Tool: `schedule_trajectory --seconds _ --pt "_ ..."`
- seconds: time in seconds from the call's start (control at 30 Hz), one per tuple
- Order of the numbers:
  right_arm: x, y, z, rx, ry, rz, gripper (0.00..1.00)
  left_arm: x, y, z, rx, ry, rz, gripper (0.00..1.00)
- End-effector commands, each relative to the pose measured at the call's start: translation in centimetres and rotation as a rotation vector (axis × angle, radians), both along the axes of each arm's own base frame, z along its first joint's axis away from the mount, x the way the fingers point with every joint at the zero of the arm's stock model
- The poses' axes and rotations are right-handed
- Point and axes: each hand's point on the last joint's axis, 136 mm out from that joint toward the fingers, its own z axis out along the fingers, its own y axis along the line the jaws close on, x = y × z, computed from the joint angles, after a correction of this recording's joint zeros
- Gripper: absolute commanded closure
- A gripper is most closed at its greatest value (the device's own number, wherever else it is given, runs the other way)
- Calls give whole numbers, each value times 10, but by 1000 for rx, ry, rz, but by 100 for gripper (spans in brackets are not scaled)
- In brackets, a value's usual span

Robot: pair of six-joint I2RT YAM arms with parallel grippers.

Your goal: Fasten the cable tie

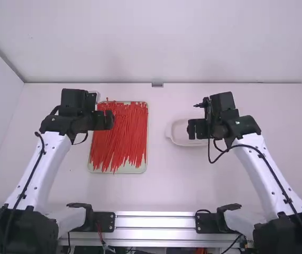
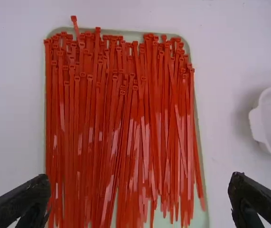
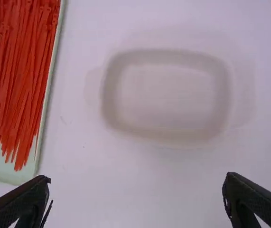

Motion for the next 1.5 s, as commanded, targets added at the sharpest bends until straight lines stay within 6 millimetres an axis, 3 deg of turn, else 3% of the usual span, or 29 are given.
schedule_trajectory --seconds 0.0,0.1,0.2,0.43,0.9,1.1,1.47 --pt "3 10 11 32 -14 16 2 7 -3 12 -6 -32 -17 1" --pt "3 18 13 53 -19 40 2 10 -3 14 -15 -43 -5 1" --pt "6 40 20 97 -60 101 2 8 -4 12 7 -36 -32 1" --pt "13 54 29 115 -122 138 2 8 6 11 16 -33 -13 1" --pt "19 25 24 89 -101 76 2 18 5 14 12 -65 -11 1" --pt "11 46 31 151 -121 239 2 36 14 2 76 -41 -7 1" --pt "10 47 30 161 -106 215 2 92 17 -20 90 73 -4 1"
